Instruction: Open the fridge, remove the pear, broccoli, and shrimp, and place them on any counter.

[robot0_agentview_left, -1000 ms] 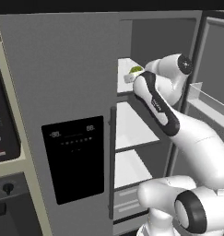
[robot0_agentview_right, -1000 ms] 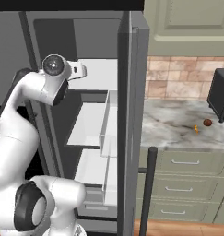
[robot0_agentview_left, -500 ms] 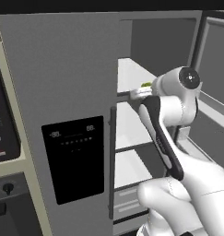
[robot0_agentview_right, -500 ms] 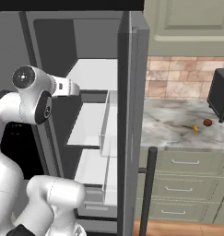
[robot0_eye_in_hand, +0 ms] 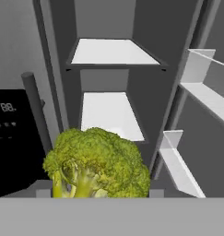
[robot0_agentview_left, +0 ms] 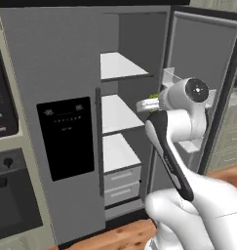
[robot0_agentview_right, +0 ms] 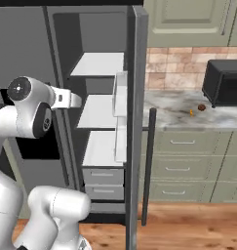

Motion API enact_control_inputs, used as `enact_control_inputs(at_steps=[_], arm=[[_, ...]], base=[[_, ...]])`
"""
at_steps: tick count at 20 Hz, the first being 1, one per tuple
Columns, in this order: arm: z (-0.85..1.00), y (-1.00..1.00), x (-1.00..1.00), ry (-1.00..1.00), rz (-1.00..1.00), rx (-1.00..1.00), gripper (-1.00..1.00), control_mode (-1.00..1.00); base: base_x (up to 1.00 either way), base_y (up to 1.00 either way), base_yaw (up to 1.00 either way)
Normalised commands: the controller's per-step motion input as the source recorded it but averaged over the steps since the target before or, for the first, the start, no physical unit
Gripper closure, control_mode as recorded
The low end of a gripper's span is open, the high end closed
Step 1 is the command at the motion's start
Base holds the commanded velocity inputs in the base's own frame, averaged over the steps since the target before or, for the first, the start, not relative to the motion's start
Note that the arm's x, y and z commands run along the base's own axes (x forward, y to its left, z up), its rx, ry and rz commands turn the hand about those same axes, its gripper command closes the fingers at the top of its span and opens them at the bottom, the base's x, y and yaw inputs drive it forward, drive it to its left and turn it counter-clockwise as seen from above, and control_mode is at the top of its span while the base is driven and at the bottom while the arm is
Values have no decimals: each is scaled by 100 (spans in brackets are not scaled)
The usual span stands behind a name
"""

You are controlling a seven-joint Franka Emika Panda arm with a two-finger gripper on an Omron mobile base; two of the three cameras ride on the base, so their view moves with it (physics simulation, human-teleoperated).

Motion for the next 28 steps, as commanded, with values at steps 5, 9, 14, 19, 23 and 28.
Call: enact_control_inputs(at_steps=[5,9,14,19,23,28], arm=[[0,0,0,0,0,0,100,100],[0,0,0,0,0,0,100,100],[0,0,0,0,0,0,100,100],[0,0,0,0,0,0,100,100],[0,0,0,0,0,0,100,100],[0,0,0,0,0,0,100,100]], base=[[-100,-19,-17],[-61,-99,-10],[-3,-100,-4],[28,-100,-1],[91,-100,3],[100,-94,17]])
